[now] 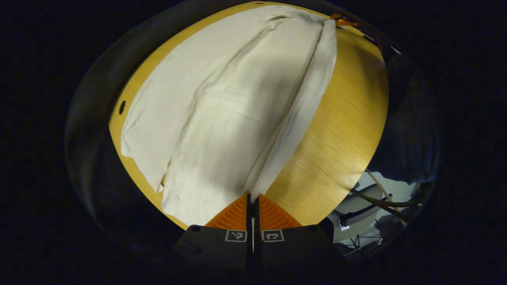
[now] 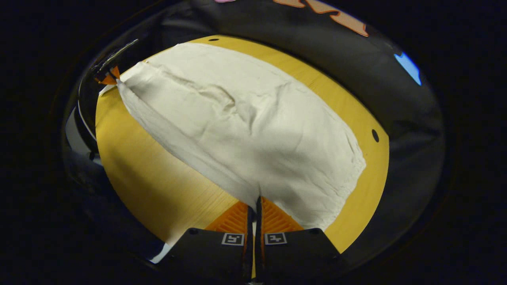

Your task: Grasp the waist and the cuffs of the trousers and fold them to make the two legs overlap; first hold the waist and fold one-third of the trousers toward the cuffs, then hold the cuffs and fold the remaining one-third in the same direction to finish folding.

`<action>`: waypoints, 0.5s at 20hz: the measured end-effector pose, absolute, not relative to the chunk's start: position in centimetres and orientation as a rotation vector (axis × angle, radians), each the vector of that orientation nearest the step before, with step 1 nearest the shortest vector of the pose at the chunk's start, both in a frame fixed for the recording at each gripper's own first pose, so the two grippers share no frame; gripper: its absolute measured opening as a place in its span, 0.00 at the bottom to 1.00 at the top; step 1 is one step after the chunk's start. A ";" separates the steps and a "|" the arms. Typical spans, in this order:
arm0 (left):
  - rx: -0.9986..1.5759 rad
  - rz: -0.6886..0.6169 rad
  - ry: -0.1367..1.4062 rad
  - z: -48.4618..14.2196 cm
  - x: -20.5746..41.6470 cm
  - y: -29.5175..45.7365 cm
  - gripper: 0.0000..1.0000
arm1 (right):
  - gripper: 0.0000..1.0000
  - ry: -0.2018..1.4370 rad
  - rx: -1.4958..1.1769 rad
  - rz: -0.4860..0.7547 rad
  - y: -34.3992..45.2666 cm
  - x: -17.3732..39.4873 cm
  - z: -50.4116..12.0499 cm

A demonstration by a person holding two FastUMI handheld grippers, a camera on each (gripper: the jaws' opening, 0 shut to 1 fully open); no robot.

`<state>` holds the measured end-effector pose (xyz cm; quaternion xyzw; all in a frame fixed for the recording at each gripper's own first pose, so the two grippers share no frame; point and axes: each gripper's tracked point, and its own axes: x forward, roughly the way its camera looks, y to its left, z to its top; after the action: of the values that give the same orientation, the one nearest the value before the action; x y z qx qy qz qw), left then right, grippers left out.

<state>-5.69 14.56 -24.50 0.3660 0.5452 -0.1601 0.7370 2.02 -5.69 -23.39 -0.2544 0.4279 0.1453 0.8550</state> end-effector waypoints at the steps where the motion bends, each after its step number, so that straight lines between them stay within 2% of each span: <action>1: 0.800 -0.310 1.161 -23.3 -3.9 14.6 0.00 | 0.05 0.869 -0.510 0.273 -5.6 3.2 -22.4; 6: 0.867 -0.159 1.009 -18.3 5.6 13.8 0.00 | 0.06 0.737 -0.360 0.170 -5.0 9.3 -18.2; 10: 0.846 -0.032 0.925 -16.9 13.9 11.7 0.00 | 0.05 0.631 -0.273 0.114 -5.0 15.2 -14.8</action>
<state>13.93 11.70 -16.87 0.3959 0.4328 -0.0147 0.8098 15.17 -5.00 -14.85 -0.1336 0.3094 0.0556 0.9399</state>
